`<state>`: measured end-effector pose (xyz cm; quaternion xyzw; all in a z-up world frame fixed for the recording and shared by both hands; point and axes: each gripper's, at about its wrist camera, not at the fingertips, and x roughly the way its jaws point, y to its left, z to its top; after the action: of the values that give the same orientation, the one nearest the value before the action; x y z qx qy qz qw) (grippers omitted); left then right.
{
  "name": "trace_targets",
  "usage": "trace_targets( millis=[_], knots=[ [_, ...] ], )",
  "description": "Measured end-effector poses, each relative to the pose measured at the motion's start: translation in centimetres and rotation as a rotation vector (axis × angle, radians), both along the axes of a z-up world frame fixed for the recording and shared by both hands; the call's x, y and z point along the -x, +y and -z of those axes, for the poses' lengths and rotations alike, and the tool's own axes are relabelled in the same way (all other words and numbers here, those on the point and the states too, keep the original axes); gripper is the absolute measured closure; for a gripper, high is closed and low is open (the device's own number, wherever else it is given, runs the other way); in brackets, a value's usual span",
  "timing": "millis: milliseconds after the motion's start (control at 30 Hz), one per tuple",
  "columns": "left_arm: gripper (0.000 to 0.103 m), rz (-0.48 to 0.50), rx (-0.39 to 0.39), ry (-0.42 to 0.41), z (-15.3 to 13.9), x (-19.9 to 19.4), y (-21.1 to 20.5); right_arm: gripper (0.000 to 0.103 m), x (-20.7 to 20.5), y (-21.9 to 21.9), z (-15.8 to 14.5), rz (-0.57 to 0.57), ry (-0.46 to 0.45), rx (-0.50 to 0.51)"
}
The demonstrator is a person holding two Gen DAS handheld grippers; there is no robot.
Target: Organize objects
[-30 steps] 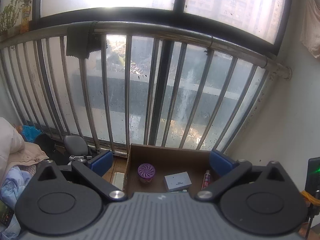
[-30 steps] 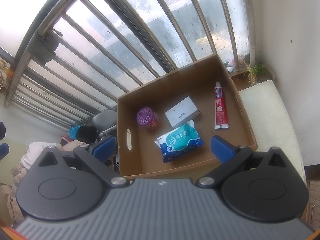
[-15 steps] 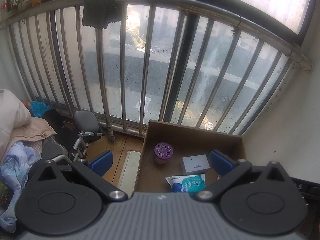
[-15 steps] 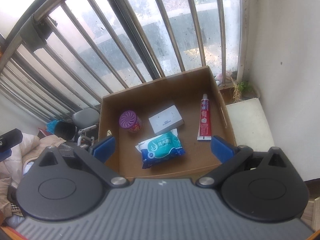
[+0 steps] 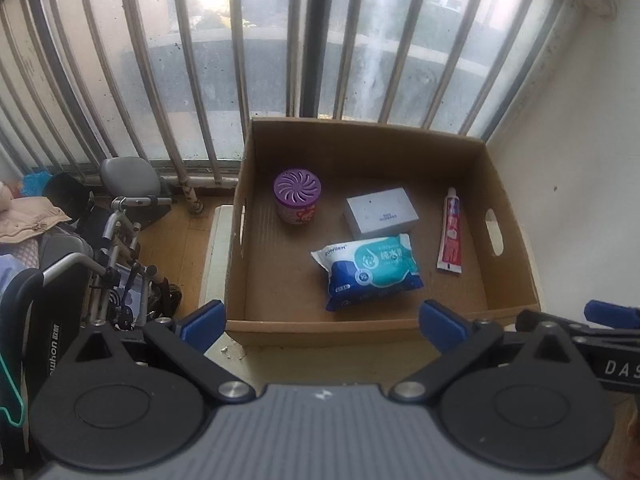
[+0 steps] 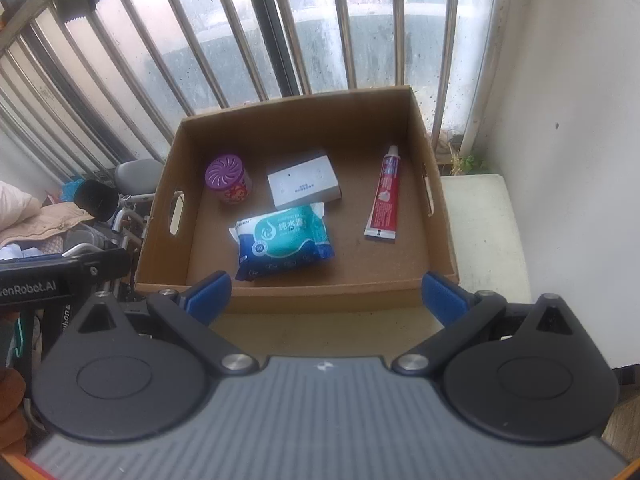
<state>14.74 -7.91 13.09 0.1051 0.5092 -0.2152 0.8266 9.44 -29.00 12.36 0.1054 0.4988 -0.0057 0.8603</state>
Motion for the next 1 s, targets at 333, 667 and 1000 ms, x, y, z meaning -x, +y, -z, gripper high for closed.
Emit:
trace_targets(
  millis=[333,667,1000],
  knots=[
    [0.000,0.029,-0.093,0.073,4.7,-0.4,-1.9,0.001,-1.9,-0.3,5.0,-0.038,0.049,-0.001],
    [0.000,0.022,-0.128,0.093,6.3,-1.8,-2.3,0.001,-3.6,0.1,6.7,-0.054,0.080,-0.027],
    [0.000,0.016,-0.138,0.105,6.7,-2.2,-2.4,0.001,-4.4,0.3,7.0,-0.063,0.098,-0.032]
  ],
)
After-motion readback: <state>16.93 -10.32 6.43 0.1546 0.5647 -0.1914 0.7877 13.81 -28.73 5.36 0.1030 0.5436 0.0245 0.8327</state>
